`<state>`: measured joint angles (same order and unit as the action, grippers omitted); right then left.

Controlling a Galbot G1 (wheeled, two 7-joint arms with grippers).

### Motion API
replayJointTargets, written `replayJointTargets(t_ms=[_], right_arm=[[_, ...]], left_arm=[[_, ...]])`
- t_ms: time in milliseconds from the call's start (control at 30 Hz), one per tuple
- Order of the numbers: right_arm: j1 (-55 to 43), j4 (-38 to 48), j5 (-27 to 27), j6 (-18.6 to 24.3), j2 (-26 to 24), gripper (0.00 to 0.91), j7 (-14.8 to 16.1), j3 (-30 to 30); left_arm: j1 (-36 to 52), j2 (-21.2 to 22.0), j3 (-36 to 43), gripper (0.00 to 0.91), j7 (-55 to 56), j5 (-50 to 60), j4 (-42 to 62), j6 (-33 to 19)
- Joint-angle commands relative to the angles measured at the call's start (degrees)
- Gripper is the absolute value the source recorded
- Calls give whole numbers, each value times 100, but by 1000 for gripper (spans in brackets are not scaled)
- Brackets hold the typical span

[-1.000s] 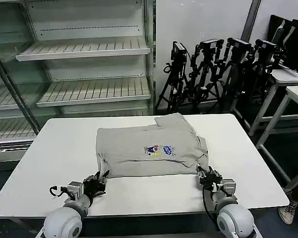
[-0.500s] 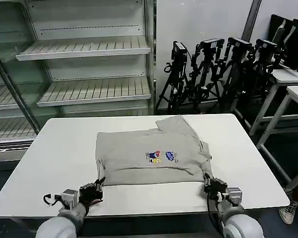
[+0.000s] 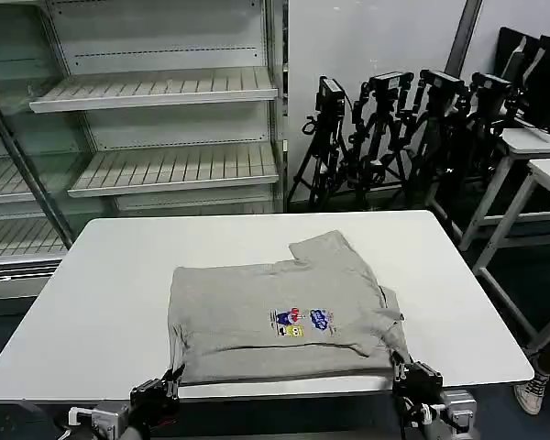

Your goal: Fold and organize the clothes.

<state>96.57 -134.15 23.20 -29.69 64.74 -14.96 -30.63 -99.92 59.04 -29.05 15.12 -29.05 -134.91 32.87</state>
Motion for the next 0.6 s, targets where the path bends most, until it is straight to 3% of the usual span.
replayJointTargets(t_ms=[33,133,300,467,600], right_arm=[[411,-721,-107,329,-21,907,-46,-300],[154,-802,101,472,-107,907,-71,-433],[-1059,-170,610,243,-308,907,-266,-279],[-2659,875,978,-67,-436,907,-500,272],[-3741,1725,1067,-245,-404,907,-563,839]], left_arm=[[-616,39,-298,907,-13,231,-614,15],[-376,-24,-461,907,0,181,-755,16],[663,-362,-579,907,169,-470,-345,14],[2240,-689,-133,907,379,-1093,593,16],[3454,-714,603,907,430,-1134,1595,23]])
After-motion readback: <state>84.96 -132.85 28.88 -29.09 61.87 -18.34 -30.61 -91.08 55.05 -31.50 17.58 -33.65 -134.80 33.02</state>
